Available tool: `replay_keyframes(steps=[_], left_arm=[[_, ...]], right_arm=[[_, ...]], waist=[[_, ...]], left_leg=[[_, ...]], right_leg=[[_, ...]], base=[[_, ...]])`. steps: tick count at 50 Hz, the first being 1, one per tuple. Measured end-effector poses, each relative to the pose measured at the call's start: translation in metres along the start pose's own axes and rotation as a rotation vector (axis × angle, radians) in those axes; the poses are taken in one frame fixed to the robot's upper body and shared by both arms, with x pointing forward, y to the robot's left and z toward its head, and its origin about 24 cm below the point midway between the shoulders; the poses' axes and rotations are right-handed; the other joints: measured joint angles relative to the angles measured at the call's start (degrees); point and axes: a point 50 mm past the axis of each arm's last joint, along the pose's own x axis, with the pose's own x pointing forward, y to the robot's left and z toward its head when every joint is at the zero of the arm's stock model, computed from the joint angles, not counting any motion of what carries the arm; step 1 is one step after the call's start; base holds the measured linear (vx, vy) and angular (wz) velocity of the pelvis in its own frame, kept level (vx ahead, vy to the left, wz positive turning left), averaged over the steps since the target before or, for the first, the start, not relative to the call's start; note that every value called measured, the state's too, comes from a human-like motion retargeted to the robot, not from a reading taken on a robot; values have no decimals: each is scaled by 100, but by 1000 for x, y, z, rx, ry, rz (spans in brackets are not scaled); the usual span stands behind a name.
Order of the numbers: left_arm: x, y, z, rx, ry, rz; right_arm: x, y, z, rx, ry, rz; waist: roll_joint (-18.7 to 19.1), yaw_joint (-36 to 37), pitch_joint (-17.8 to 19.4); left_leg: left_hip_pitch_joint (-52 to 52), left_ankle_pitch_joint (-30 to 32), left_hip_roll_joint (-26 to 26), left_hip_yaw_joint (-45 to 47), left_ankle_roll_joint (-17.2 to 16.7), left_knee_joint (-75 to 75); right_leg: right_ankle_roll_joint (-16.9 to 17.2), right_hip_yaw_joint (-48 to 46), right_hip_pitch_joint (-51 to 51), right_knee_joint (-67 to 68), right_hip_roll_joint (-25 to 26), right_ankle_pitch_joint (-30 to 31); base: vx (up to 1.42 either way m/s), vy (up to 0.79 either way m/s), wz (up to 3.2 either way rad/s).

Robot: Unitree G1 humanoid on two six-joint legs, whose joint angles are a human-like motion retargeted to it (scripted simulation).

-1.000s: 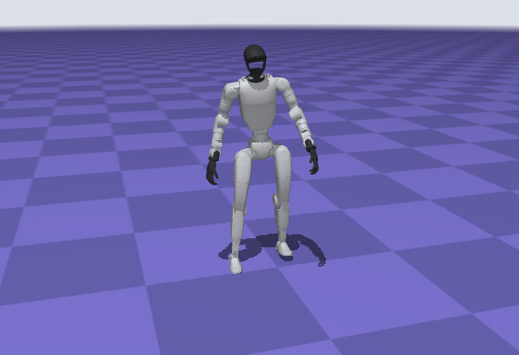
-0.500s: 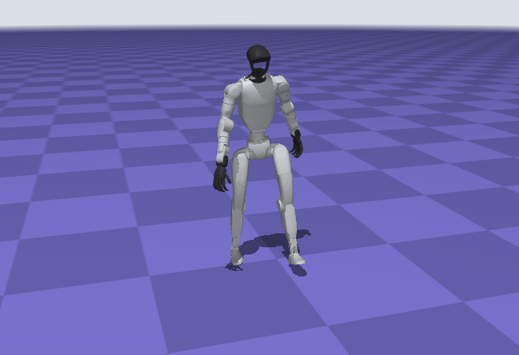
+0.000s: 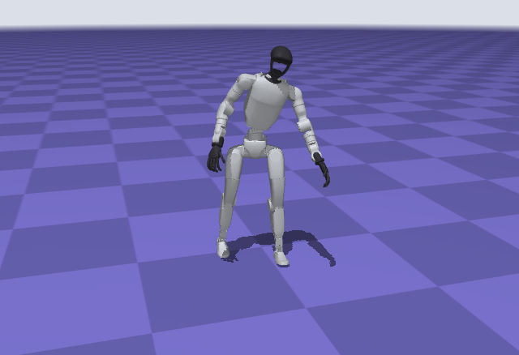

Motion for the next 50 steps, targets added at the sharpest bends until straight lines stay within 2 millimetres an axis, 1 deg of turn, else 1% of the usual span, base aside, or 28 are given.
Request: replay_keyframes(steps=[3, 5, 7, 10, 12, 15, 18, 20, 23, 25, 27, 29, 31, 33, 35, 37, 40, 43, 46, 48, 50], left_arm=[[3, -1, 67, -86, -202, 6], [-1, -1, 105, -129, -322, -1], [-7, -1, 135, -139, -420, -10], [-16, -4, 167, -107, -526, -22], [-21, -8, 181, -61, -571, -34], [-27, -18, 193, 17, -613, -69], [-31, -35, 192, 85, -633, -128], [-33, -49, 185, 126, -639, -179], [-35, -72, 163, 184, -625, -274], [-37, -89, 140, 220, -596, -347], [-39, -105, 110, 249, -537, -420], [-41, -120, 74, 265, -448, -483], [-46, -133, 34, 256, -328, -528], [-53, -141, -11, 216, -185, -550], [-65, -144, -57, 153, -23, -546], [-80, -142, -103, 82, 142, -520], [-108, -130, -167, -4, 375, -465], [-140, -112, -219, -43, 575, -422], [-170, -93, -258, -55, 733, -394], [-188, -82, -276, -63, 814, -380], [-203, -73, -289, -76, 874, -370]], right_arm=[[-14, 13, -33, -10, 116, 54], [-23, 18, -53, -8, 186, 78], [-33, 21, -70, 2, 248, 90], [-47, 22, -92, 24, 331, 94], [-56, 23, -104, 39, 379, 97], [-67, 26, -119, 59, 443, 111], [-75, 31, -128, 72, 492, 138], [-77, 35, -131, 78, 512, 159], [-78, 41, -132, 83, 516, 187], [-77, 43, -130, 87, 510, 201], [-75, 44, -128, 93, 502, 201], [-71, 42, -125, 99, 494, 187], [-64, 37, -121, 100, 490, 156], [-56, 29, -117, 93, 489, 109], [-47, 19, -112, 77, 491, 53], [-36, 7, -105, 55, 491, -6], [-20, -12, -90, 15, 479, -83], [-2, -32, -68, -34, 436, -128], [15, -53, -40, -92, 361, -161], [24, -69, -18, -131, 297, -190], [32, -86, 4, -164, 226, -228]], waist=[[80, -239, -53], [147, -428, -82], [224, -630, -95], [355, -932, -86], [453, -1124, -56], [605, -1381, 15], [775, -1586, 107], [901, -1698, 170], [1103, -1838, 253], [1236, -1916, 294], [1375, -1965, 325], [1530, -1983, 353], [1690, -1971, 382], [1829, -1929, 409], [1936, -1848, 433], [1989, -1723, 452], [1990, -1480, 477], [1918, -1188, 508], [1820, -894, 558], [1752, -711, 596], [1686, -538, 630]], left_leg=[[172, -114, -2, -68, -29, 14], [284, -193, -9, -106, -51, 29], [372, -289, -19, -145, -73, 85], [483, -432, -47, -220, -96, 185], [542, -519, -76, -291, -102, 253], [616, -634, -135, -419, -99, 347], [677, -728, -199, -552, -105, 412], [713, -783, -240, -635, -124, 437], [759, -857, -320, -774, -161, 453], [784, -899, -403, -894, -165, 459], [806, -930, -502, -1037, -138, 469], [827, -943, -592, -1187, -87, 484], [847, -935, -671, -1326, -11, 502], [859, -904, -740, -1424, 86, 519], [850, -860, -772, -1449, 182, 527], [795, -802, -788, -1388, 275, 508], [627, -687, -793, -1229, 382, 431], [362, -520, -762, -1093, 414, 319], [69, -331, -698, -985, 380, 211], [-109, -220, -638, -889, 332, 142], [-258, -131, -562, -752, 271, 67]], right_leg=[[-1, -27, -107, -82, 83, 80], [5, -43, -200, -153, 127, 162], [14, -85, -307, -232, 154, 262], [23, -157, -479, -358, 185, 416], [24, -206, -597, -438, 199, 528], [18, -333, -777, -534, 195, 762], [9, -585, -970, -550, 164, 959], [10, -807, -1083, -556, 136, 1001], [51, -1029, -1185, -556, 91, 991], [91, -1002, -1191, -556, 55, 1064], [111, -952, -1142, -556, -15, 1181], [105, -1015, -1068, -556, -113, 1209], [102, -1134, -980, -555, -214, 1129], [123, -1226, -887, -547, -296, 1007], [128, -1275, -797, -531, -324, 897], [128, -1291, -714, -511, -333, 808], [128, -1270, -619, -438, -326, 672], [128, -1207, -516, -375, -294, 549], [128, -1132, -383, -324, -260, 422], [128, -1079, -281, -288, -243, 329], [128, -1020, -175, -245, -227, 231]], base=[[21, 13, 21], [20, 12, 18], [19, 10, 17], [18, 8, 22], [18, 6, 30], [18, 4, 37], [19, 1, 42], [21, -1, 43], [22, -4, 49], [24, -6, 58], [25, -9, 62], [25, -10, 60], [26, -12, 54], [26, -14, 44], [26, -17, 27], [25, -18, 8], [25, -16, -10], [25, -12, -23], [26, -7, -26], [28, -2, -28], [30, 1, -31]])
